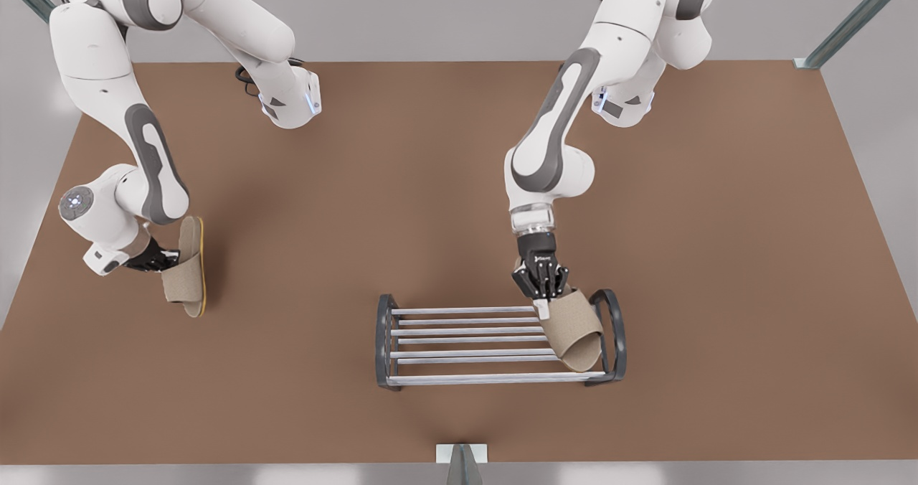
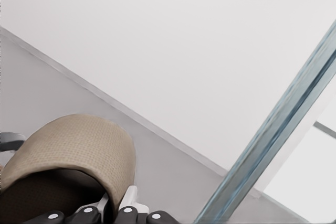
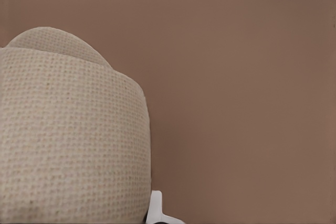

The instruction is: Place the right shoe on the shoe rack with the right arm, and place the left shoe on the shoe rack with the left arm

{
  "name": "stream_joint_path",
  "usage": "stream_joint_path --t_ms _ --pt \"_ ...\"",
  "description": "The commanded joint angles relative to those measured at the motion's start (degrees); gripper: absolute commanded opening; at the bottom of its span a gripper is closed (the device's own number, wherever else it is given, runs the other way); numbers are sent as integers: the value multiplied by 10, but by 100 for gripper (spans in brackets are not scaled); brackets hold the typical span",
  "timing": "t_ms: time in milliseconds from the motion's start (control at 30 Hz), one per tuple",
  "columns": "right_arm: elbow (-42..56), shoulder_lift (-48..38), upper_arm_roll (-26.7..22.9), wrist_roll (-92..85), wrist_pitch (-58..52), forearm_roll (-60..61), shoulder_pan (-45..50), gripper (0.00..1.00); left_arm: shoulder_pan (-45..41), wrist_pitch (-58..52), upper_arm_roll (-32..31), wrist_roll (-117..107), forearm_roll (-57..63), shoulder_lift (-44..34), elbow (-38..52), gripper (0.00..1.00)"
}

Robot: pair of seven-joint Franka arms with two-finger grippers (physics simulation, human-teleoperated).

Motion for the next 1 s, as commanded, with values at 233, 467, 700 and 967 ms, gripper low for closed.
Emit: stream_joint_path --t_ms 233,467,700,967 --pt "155 -38 89 17 -220 -4 -3 21 2 9 -6 -146 0 78 23 21" --pt "314 -41 152 49 -359 -8 40 21 29 8 -27 -145 3 95 31 81" --pt "390 -37 208 280 -356 -33 130 21 28 8 -27 -146 3 94 31 100" --pt "450 -4 150 581 -357 -119 334 21 4 7 -27 -146 -1 67 1 100"
